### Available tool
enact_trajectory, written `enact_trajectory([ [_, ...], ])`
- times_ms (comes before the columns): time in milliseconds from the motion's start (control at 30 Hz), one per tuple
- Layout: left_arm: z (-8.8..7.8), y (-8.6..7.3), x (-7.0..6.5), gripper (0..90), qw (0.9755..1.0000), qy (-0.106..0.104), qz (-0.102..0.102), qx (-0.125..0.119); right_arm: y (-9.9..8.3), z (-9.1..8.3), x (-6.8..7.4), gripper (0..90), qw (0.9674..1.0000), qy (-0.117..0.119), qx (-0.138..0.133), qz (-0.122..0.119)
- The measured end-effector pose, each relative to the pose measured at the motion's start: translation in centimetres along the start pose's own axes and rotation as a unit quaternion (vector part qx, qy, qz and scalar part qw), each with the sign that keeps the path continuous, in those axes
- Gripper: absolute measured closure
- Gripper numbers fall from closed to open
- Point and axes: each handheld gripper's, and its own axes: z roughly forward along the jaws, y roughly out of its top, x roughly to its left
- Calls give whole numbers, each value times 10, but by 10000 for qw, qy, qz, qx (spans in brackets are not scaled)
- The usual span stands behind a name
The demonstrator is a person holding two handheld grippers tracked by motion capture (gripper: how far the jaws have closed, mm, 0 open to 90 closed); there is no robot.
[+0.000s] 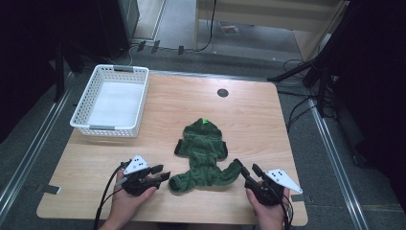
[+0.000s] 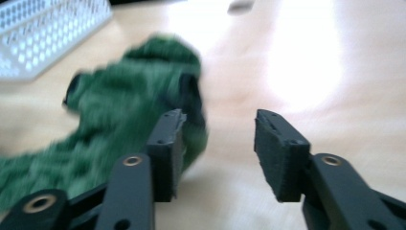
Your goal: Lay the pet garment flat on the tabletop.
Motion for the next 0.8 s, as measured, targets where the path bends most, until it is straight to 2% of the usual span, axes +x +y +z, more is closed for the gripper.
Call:
enact_trajectory([
  [67, 2, 2, -6, 541, 9999, -44, 97, 25, 4, -2, 3, 514, 9998, 64, -193, -58],
  [100, 4, 2, -10, 524, 9999, -97, 125, 44, 7, -1, 8, 505, 9993, 249, -260, -143],
  [133, 9, 2, -15, 521, 9995, -205, 198, 115, 8, 1, 11, 503, 9990, 339, -194, -218],
  [167, 9, 2, -15, 519, 9995, -205, 198, 115, 8, 1, 11, 503, 9990, 339, -194, -218],
  [233, 14, 1, -20, 518, 9992, -246, 270, 180, 6, 8, 17, 502, 9981, 472, -77, -393],
  [300, 17, -1, -22, 518, 9989, -234, 332, 251, 2, 17, 22, 506, 9966, 544, 226, -570],
  [333, 18, -2, -22, 537, 9987, -196, 374, 282, -3, 25, 23, 533, 9953, 483, 623, -567],
  [367, 18, -2, -22, 551, 9987, -196, 374, 282, -3, 25, 23, 533, 9953, 483, 623, -567],
  [433, 18, -2, -22, 576, 9986, -112, 398, 344, -8, 29, 20, 582, 9936, 528, 904, -422],
  [467, 18, -2, -22, 640, 9982, -42, 421, 414, -13, 29, 18, 627, 9914, 649, 1087, -320],
  [533, 19, -3, -22, 674, 9976, 74, 424, 545, -15, 29, 17, 651, 9904, 653, 1170, -335],
  [633, 18, -3, -23, 761, 9966, 188, 506, 620, -21, 28, 16, 705, 9872, 702, 1394, -322],
  [667, 18, -3, -22, 800, 9965, 186, 509, 639, -24, 27, 16, 732, 9854, 707, 1508, -349],
  [733, 16, -3, -20, 820, 9964, 220, 484, 654, -25, 28, 17, 739, 9849, 699, 1543, -368],
  [800, 14, -3, -17, 832, 9968, 159, 417, 665, -26, 28, 20, 743, 9841, 681, 1577, -444],
])
